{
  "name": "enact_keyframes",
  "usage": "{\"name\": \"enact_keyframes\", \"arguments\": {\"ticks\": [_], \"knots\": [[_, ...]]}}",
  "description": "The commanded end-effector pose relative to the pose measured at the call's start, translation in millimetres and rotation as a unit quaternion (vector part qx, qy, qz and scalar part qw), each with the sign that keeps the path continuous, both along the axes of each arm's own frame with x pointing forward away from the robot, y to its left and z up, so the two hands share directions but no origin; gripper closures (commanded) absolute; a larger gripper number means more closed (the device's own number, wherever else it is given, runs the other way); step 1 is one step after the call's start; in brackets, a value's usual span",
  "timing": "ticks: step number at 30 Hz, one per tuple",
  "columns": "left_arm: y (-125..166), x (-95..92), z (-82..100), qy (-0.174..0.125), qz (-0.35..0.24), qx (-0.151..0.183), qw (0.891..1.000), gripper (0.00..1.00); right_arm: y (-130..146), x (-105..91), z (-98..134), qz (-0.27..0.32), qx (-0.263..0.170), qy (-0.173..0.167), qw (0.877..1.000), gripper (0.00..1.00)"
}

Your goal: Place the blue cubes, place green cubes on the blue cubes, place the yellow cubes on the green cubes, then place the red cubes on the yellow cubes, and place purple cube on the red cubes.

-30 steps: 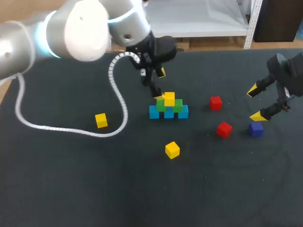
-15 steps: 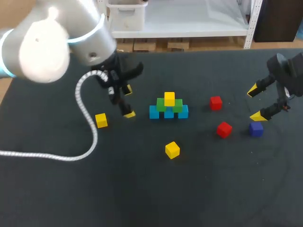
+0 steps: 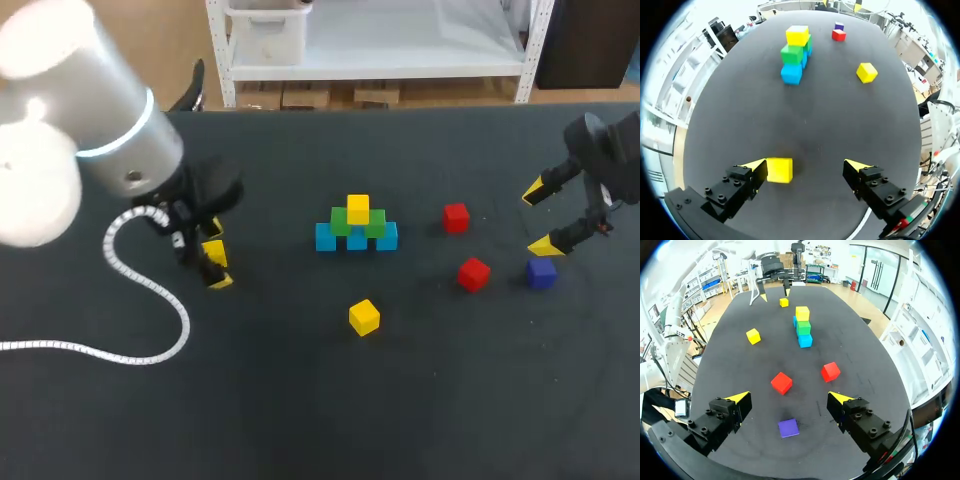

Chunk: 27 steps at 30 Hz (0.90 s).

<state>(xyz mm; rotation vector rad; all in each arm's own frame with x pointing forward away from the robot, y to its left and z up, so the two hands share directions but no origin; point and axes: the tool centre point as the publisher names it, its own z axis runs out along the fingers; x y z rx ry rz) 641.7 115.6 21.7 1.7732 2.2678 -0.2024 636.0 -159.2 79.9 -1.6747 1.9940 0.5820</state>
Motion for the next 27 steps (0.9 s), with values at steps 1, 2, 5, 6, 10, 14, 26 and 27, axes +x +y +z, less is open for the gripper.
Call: {"name": "enact_keyframes", "arguments": {"ticks": [1,2,5,6,10,14,26,27], "knots": [[14.2,-6.4,-4.9,-0.01,0.0,-0.014,1.0,0.0,-0.1,0.1,-0.3,0.0,0.001,0.0,1.0,0.0],[16.5,-6.6,-5.7,-0.008,0.003,-0.013,1.0,0.0,-0.1,0.1,-0.3,0.0,0.001,0.0,1.0,0.0],[21.6,-7.0,-6.2,-0.01,0.004,-0.012,1.0,0.0,-0.1,0.1,-0.3,0.0,0.001,0.0,1.0,0.0],[22.9,-7.1,-6.5,-0.01,0.005,-0.012,1.0,0.0,-0.1,0.1,-0.3,0.0,0.001,0.0,1.0,0.0],[28.8,-5.6,-8.8,-0.009,0.005,-0.009,1.0,0.0,-0.1,0.1,-0.3,0.0,0.001,0.0,1.0,0.0],[33.3,0.4,-10.0,-0.008,0.0,-0.003,1.0,0.0,-0.1,0.1,-0.3,0.0,0.001,0.0,1.0,0.0],[35.1,25.3,-13.4,-0.006,-0.023,0.004,1.0,0.0,-0.1,0.1,-0.3,0.0,0.001,0.0,1.0,0.0],[34.5,26.8,-14.1,-0.004,-0.026,0.004,1.0,0.0,-0.1,0.1,-0.3,0.0,0.001,0.0,1.0,0.0]]}}
